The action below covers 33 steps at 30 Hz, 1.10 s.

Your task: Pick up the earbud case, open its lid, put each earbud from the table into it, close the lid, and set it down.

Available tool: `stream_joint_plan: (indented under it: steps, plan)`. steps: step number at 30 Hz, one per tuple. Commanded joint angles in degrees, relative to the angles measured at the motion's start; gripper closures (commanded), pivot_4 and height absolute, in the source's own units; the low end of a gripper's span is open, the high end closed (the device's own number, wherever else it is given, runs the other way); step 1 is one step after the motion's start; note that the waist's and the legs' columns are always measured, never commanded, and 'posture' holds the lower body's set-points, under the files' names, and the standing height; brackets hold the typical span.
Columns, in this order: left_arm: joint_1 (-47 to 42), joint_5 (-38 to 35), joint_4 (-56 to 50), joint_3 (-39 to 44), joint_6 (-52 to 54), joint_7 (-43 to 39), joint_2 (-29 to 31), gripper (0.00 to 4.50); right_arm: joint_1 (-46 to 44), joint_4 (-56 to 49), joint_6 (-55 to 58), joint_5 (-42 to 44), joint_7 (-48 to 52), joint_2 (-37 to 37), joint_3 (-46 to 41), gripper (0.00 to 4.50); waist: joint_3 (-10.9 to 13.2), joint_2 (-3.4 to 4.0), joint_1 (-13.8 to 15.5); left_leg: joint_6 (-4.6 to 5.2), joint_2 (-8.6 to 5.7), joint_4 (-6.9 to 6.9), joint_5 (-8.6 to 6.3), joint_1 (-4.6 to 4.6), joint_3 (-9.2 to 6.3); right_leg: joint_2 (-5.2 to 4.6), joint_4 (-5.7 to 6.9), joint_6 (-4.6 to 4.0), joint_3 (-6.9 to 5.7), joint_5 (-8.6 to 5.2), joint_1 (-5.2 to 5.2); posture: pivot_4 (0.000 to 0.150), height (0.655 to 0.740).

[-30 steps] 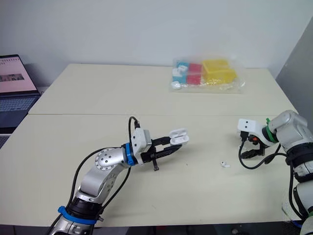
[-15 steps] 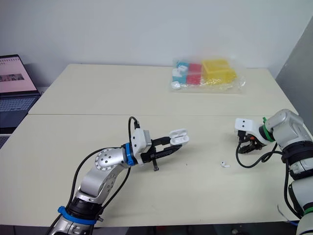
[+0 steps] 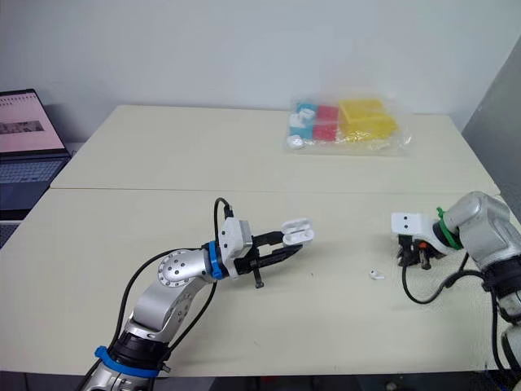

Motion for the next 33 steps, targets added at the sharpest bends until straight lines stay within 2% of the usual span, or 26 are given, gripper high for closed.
stream_joint_plan:
  steps: [1, 6, 11, 20, 27, 33]
  plan:
    - [0.58, -0.2, -3.2, -0.17, -0.69, 0.23, 0.08, 3.71, 4.8, -8.6, 1.49, 1.57, 2.42, -4.59, -2.58, 4.11, 0.0, 0.0, 0.02, 0.0, 0.0, 0.0, 0.0, 0.0, 0.0, 0.0, 0.0, 0.0, 0.0, 0.0, 0.01, 0.15, 0.7354]
    - [0.74, -0.14, -3.32, -0.32, -0.73, 0.32, 0.16, 3.71, 8.21, -11.35, 1.96, 1.19, 0.91, -6.94, -2.75, 4.11, 0.0, 0.01, -0.19, 0.0, 0.01, 0.02, 0.0, 0.13, 0.03, 0.0, 0.04, 0.03, 0.05, 0.03, 0.04, 0.15, 0.7354]
    - [0.66, 0.05, -3.13, -0.43, -0.73, 0.51, 0.04, 3.71, 8.67, -11.62, 3.08, 1.31, -0.9, -6.3, -3.57, 4.11, -0.01, 0.01, -0.18, -0.01, 0.01, 0.02, 0.0, 0.16, 0.02, 0.03, 0.05, 0.02, 0.01, 0.03, 0.07, 0.15, 0.7354]
    - [1.36, 0.2, -3.84, -0.49, -0.36, 0.75, 0.26, 3.71, 9.07, -14.08, 5.42, 2.49, -3.96, -5.18, -5.24, 0.93, -0.01, 0.01, -0.22, -0.01, 0.01, 0.03, 0.01, 0.18, 0.06, 0.02, 0.04, 0.04, 0.07, 0.07, 0.07, 0.15, 0.7354]
    - [2.62, 0.51, -4.72, -0.26, 0.48, 1.7, 0.45, 3.71, 10.9, -23.66, 14.17, 7.97, -3.72, -7.62, -10.62, 0.88, 0.0, 0.02, -0.07, -0.01, 0.02, 0.0, 0.0, 0.11, 0.01, 0.03, 0.02, 0.02, 0.02, 0.06, 0.04, 0.15, 0.7354]
    - [3.16, 0.77, -4.73, -0.44, 0.67, 2.31, 0.42, 3.71, 14.12, -31.3, 20.85, 4.5, -6.32, -12.46, -8.88, 0.88, 0.0, 0.02, -0.03, -0.01, 0.0, 0.02, 0.0, 0.09, 0.02, -0.02, -0.01, 0.03, 0.04, 0.06, 0.04, 0.15, 0.7354]
